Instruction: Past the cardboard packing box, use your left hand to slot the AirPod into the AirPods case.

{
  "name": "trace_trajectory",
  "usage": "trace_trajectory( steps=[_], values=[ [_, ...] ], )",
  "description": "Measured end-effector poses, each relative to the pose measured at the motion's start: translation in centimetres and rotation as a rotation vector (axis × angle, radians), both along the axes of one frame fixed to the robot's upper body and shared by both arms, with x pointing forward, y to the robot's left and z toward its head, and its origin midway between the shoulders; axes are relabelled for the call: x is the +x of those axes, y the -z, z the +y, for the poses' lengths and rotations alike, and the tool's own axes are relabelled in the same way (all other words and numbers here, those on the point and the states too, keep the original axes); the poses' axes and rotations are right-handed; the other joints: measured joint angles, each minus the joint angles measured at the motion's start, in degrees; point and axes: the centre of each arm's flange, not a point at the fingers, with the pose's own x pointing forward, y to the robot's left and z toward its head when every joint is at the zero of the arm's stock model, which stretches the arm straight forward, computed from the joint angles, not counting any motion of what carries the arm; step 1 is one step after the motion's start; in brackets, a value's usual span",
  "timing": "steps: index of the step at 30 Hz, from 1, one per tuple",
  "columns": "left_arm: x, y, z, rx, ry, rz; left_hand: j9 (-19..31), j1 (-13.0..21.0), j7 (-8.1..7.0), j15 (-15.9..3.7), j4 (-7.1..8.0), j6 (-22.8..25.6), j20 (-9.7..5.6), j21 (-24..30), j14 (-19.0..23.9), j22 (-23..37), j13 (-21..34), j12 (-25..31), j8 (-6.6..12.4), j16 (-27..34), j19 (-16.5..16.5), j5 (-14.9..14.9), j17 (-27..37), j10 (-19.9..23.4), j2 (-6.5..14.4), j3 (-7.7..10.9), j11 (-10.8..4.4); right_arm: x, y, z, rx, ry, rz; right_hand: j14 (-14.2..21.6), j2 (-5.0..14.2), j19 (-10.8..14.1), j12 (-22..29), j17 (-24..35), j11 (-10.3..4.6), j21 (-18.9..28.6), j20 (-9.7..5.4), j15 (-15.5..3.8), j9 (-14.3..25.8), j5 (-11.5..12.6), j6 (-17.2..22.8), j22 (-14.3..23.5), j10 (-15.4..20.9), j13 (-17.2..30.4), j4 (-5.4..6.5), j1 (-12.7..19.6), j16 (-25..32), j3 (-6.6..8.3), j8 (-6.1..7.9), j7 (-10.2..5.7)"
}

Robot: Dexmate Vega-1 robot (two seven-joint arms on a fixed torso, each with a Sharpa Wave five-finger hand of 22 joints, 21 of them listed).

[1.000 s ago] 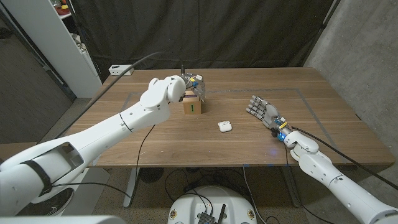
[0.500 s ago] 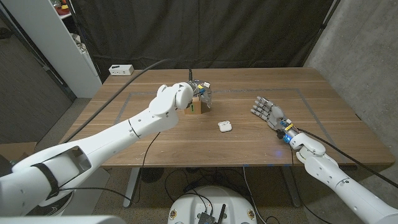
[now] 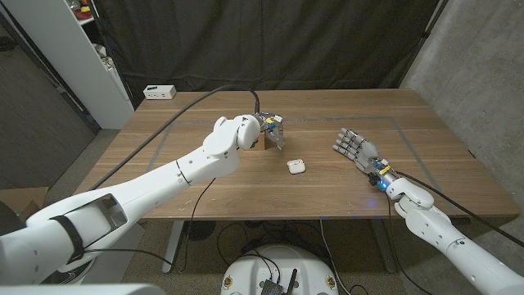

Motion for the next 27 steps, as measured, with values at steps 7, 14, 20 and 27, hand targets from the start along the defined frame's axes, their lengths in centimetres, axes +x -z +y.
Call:
trace_trajectory(
  steps=[7, 14, 20, 27],
  values=[
    [0.3, 0.2, -0.7, 0.016, 0.019, 0.012, 0.00, 0.00, 0.00, 0.00, 0.16, 0.00, 0.02, 0.00, 0.00, 0.00, 0.00, 0.00, -0.09, 0.00, -0.02, 0.00, 0.00, 0.00, 0.00, -0.16, 0.00, 0.0, 0.2, -0.6, 0.005, 0.009, 0.000, 0.00, 0.00, 0.00, 0.00, 0.00, 0.00, 0.00, 0.00, 0.00, 0.00, 0.00, 0.00, 0.00, 0.00, 0.00, 0.00, 0.00, 0.00, 0.00, 0.00, 0.00],
    [0.6, 0.5, -1.3, 0.032, 0.036, 0.026, -0.01, 0.24, 0.01, 0.00, 0.16, -0.01, 0.22, 0.00, 0.00, 0.00, -0.01, 0.00, -0.11, -0.24, -0.22, 0.00, 0.00, 0.00, 0.24, -0.15, 0.00, 0.0, 0.4, -0.9, 0.008, 0.015, 0.002, 0.00, 0.00, 0.00, 0.00, -0.01, 0.00, 0.00, 0.00, 0.00, 0.00, 0.00, 0.00, 0.00, 0.00, 0.00, 0.00, 0.00, 0.00, 0.00, 0.00, 0.00],
    [1.1, 0.7, -1.6, 0.048, 0.046, 0.039, -0.03, 0.32, 0.02, 0.00, 0.15, -0.02, 0.22, 0.00, 0.00, 0.00, -0.01, 0.00, -0.11, -0.24, -0.22, 0.00, 0.00, 0.00, 0.32, -0.15, 0.00, 0.0, 0.5, -1.1, 0.013, 0.021, 0.004, 0.00, 0.00, 0.00, 0.00, -0.01, 0.00, 0.00, 0.00, 0.00, 0.00, 0.00, 0.00, 0.00, 0.00, 0.00, 0.00, 0.00, 0.00, 0.00, 0.00, 0.00],
    [1.4, 0.9, -2.0, 0.066, 0.056, 0.046, -0.04, 0.32, 0.02, 0.00, 0.15, -0.02, 0.22, -0.23, 0.00, 0.00, -0.01, 0.00, -0.12, -0.24, -0.22, 0.00, 0.00, 0.00, 0.32, -0.15, 0.00, 0.1, 0.8, -1.2, 0.018, 0.025, 0.007, 0.00, 0.00, 0.00, 0.00, -0.01, 0.00, 0.00, 0.00, 0.00, 0.00, 0.00, 0.00, 0.00, 0.00, 0.00, 0.00, 0.00, 0.00, 0.00, 0.00, 0.00]
  ],
)
